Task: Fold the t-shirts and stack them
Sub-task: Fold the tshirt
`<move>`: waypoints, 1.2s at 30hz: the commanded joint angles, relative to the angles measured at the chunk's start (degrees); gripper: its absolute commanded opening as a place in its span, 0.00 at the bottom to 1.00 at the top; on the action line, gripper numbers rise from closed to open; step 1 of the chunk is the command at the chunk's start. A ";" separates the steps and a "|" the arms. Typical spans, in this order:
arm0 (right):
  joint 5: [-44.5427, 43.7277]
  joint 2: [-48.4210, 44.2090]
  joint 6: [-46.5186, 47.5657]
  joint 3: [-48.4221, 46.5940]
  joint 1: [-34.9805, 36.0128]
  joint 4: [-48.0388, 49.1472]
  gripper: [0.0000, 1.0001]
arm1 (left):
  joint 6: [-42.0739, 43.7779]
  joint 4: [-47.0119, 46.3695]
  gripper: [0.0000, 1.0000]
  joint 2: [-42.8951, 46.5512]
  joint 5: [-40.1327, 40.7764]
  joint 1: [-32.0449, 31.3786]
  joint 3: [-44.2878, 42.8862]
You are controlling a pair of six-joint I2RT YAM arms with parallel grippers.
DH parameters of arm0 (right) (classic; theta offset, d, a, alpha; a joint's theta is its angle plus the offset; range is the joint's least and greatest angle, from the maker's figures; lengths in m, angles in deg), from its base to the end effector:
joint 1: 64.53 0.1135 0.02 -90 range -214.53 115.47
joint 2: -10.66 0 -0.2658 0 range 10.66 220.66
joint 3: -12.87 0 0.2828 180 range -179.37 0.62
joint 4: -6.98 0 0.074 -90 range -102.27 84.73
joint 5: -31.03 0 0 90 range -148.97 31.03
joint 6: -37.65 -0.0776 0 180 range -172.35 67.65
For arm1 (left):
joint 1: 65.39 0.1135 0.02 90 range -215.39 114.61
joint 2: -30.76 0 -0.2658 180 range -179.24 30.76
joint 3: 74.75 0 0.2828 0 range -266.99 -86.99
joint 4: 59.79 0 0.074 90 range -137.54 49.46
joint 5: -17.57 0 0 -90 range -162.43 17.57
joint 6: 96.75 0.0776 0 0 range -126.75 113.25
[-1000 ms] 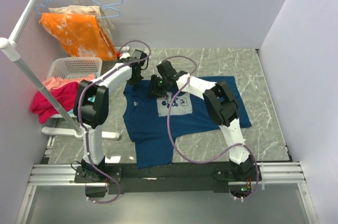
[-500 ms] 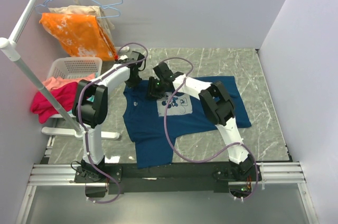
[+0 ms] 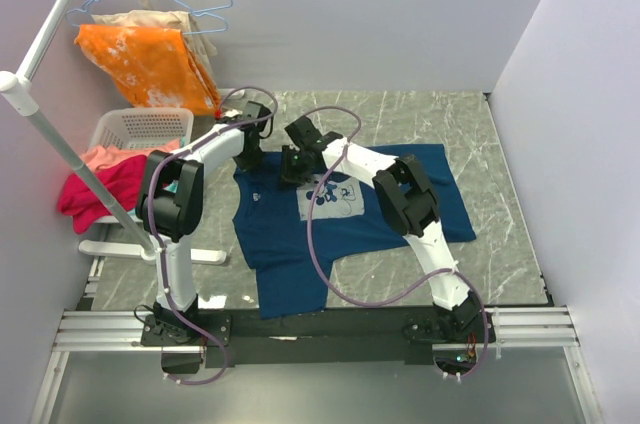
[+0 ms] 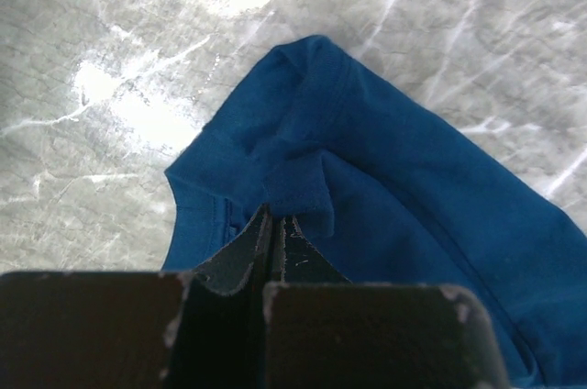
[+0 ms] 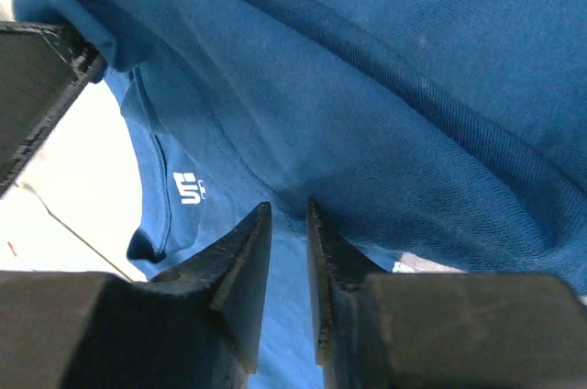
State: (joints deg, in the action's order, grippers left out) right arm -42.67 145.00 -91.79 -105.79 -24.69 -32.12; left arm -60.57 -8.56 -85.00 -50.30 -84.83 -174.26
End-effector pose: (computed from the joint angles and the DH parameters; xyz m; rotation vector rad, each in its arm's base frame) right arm 0.4189 0.3778 0.1059 -0.1331 2.7187 0.8505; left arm 0.4462 -0.1265 0.1390 -0.8648 2.4531 0.0991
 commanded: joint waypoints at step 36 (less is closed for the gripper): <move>-12.95 7.26 4.72 -9.34 4.11 -17.89 0.00 | -1.37 -3.21 0.01 5.20 -4.11 2.13 6.67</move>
State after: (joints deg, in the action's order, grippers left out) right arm -51.35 150.49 -87.47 -118.18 -21.94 -44.78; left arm -61.95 -10.97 -82.92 -53.58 -82.71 -168.18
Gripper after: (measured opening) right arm 0.007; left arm 0.023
